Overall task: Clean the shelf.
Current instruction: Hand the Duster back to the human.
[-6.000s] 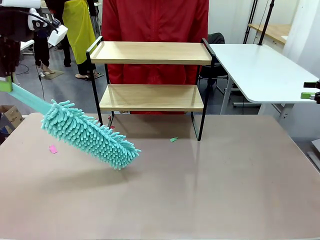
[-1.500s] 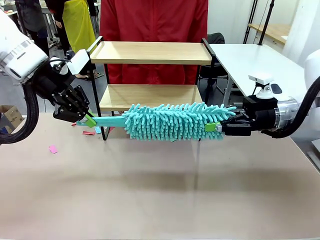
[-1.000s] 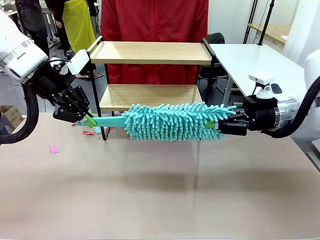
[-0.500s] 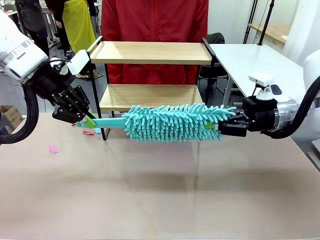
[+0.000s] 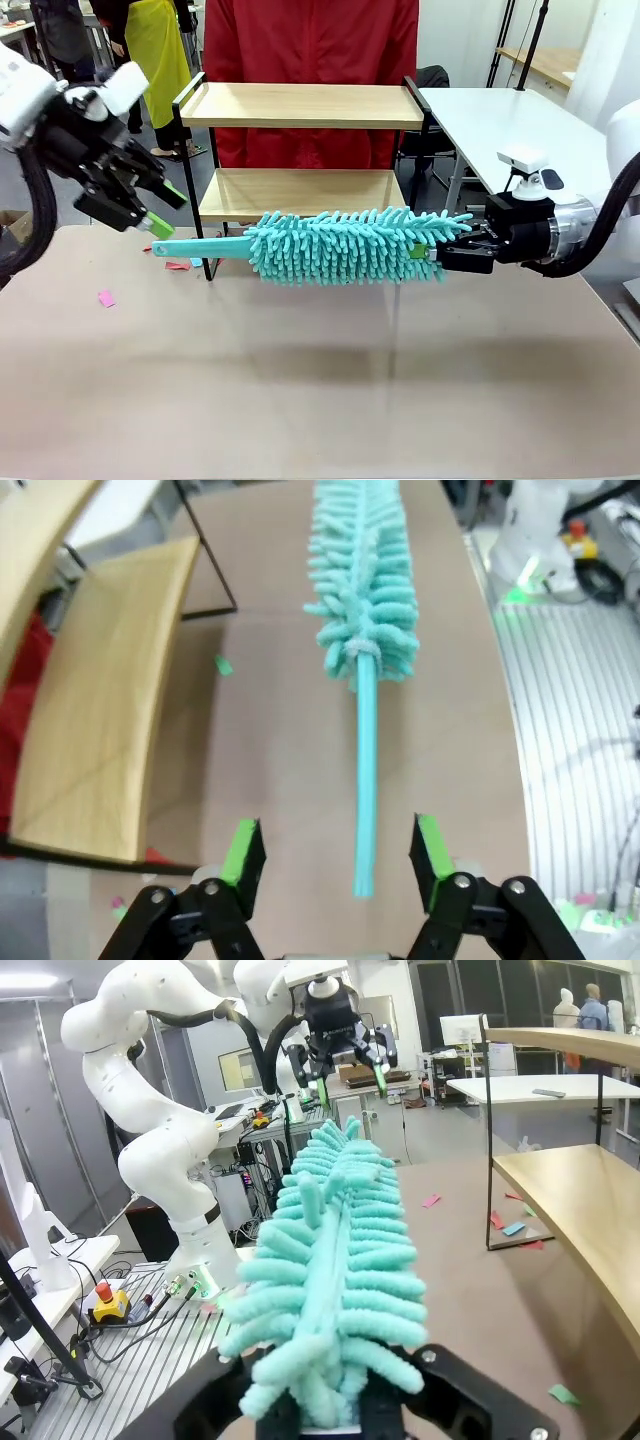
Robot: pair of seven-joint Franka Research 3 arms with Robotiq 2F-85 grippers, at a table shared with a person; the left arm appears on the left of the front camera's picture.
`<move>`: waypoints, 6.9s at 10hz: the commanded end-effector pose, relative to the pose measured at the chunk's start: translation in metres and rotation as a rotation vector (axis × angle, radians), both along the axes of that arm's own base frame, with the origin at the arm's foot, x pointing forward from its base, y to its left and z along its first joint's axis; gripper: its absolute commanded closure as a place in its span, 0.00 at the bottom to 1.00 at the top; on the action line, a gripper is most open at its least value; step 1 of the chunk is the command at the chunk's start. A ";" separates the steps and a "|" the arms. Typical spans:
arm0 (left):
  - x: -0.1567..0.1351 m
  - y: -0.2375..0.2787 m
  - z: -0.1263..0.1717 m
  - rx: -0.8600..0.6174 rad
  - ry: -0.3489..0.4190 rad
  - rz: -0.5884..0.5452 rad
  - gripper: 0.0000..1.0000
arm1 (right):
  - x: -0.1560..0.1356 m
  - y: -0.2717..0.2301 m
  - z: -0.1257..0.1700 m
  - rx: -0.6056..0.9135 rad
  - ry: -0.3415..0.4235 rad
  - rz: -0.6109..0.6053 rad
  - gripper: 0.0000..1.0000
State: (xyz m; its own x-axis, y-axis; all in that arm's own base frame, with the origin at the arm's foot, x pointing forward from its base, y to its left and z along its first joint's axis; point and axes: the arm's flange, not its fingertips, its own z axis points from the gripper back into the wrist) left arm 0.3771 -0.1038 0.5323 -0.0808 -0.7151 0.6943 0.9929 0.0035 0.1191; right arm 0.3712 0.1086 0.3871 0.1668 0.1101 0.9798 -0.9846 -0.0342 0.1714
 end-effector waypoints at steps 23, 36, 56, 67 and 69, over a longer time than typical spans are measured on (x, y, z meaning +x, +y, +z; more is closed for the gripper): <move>-0.017 0.164 -0.028 -0.284 -0.019 -0.044 0.00 | -0.033 -0.212 0.157 0.256 -0.235 -1.130 0.85; -0.017 0.164 -0.028 -0.284 -0.019 -0.044 0.00 | -0.004 -0.263 0.068 0.025 0.076 -1.373 0.85; -0.017 0.164 -0.028 -0.284 -0.019 -0.044 0.00 | -0.004 -0.263 0.068 0.025 0.076 -1.373 0.85; -0.017 0.164 -0.028 -0.284 -0.019 -0.044 0.00 | -0.004 -0.278 0.104 0.043 0.092 -1.387 0.00; -0.017 0.164 -0.028 -0.284 -0.019 -0.044 0.00 | -0.010 -0.288 0.145 0.151 0.108 -1.368 0.00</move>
State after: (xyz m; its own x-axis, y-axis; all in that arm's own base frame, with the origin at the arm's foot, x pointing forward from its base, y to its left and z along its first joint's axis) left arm 0.3600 0.0606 0.5033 -0.1044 -0.5094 0.8542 0.9927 -0.0005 0.1210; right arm 0.3659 -0.1734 0.5094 0.1426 -0.2438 0.9593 -0.2067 0.9405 0.2697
